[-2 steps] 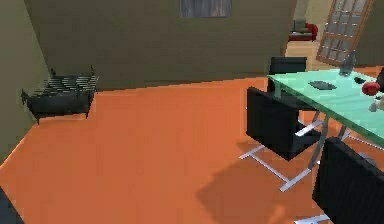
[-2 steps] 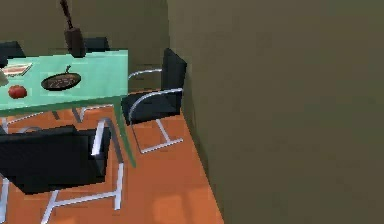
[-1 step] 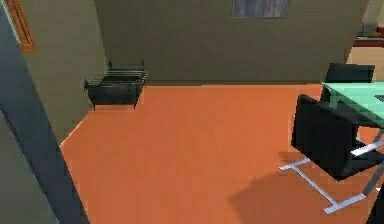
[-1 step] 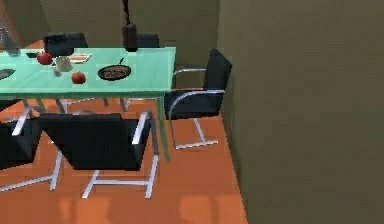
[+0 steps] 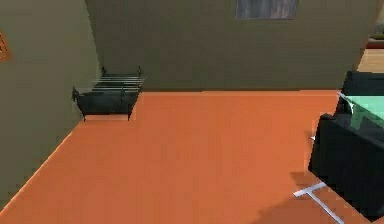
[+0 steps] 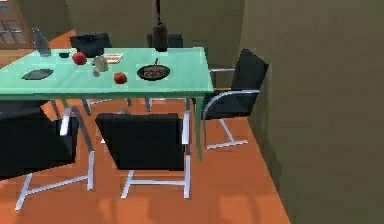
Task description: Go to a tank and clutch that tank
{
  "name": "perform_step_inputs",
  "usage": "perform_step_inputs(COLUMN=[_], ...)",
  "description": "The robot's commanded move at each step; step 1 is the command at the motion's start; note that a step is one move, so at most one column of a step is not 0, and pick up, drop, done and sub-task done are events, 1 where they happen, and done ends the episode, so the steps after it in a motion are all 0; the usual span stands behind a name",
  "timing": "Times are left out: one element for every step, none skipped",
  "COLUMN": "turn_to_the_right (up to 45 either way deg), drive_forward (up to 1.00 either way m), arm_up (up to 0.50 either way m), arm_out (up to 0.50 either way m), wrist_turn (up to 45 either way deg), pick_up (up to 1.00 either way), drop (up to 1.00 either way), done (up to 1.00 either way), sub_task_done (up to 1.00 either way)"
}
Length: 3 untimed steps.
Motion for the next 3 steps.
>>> perform_step_inputs(turn_to_the_right=[45.0, 42.0, 0.0], drive_forward=[0.00, 0.00, 0.00], arm_up=[0.00, 0.00, 0.10], arm_out=[0.00, 0.00, 0.00], wrist_turn=[0.0, 0.0, 0.0], pick_up=[0.00, 0.00, 0.00], drop=[0.00, 0.00, 0.00], done=[0.00, 0.00, 0.00], sub_task_done=[0.00, 0.00, 0.00])
